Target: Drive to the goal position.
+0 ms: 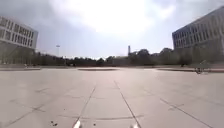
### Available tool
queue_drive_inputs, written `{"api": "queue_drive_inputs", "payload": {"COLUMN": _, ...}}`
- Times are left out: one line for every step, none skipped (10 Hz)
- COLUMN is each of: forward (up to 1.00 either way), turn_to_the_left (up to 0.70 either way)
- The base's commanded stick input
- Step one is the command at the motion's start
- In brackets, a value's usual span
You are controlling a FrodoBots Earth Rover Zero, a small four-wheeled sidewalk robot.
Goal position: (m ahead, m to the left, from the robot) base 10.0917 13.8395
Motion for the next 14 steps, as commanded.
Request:
{"api": "queue_drive_inputs", "payload": {"forward": 0.70, "turn_to_the_left": -0.01}}
{"api": "queue_drive_inputs", "payload": {"forward": 0.70, "turn_to_the_left": 0.05}}
{"api": "queue_drive_inputs", "payload": {"forward": 0.70, "turn_to_the_left": 0.19}}
{"api": "queue_drive_inputs", "payload": {"forward": 0.70, "turn_to_the_left": 0.33}}
{"api": "queue_drive_inputs", "payload": {"forward": 0.70, "turn_to_the_left": 0.12}}
{"api": "queue_drive_inputs", "payload": {"forward": 0.70, "turn_to_the_left": -0.01}}
{"api": "queue_drive_inputs", "payload": {"forward": 0.70, "turn_to_the_left": -0.01}}
{"api": "queue_drive_inputs", "payload": {"forward": 0.70, "turn_to_the_left": -0.01}}
{"api": "queue_drive_inputs", "payload": {"forward": 0.70, "turn_to_the_left": -0.01}}
{"api": "queue_drive_inputs", "payload": {"forward": 0.70, "turn_to_the_left": -0.01}}
{"api": "queue_drive_inputs", "payload": {"forward": 0.70, "turn_to_the_left": -0.01}}
{"api": "queue_drive_inputs", "payload": {"forward": 0.70, "turn_to_the_left": -0.01}}
{"api": "queue_drive_inputs", "payload": {"forward": 0.70, "turn_to_the_left": -0.01}}
{"api": "queue_drive_inputs", "payload": {"forward": 0.70, "turn_to_the_left": -0.01}}
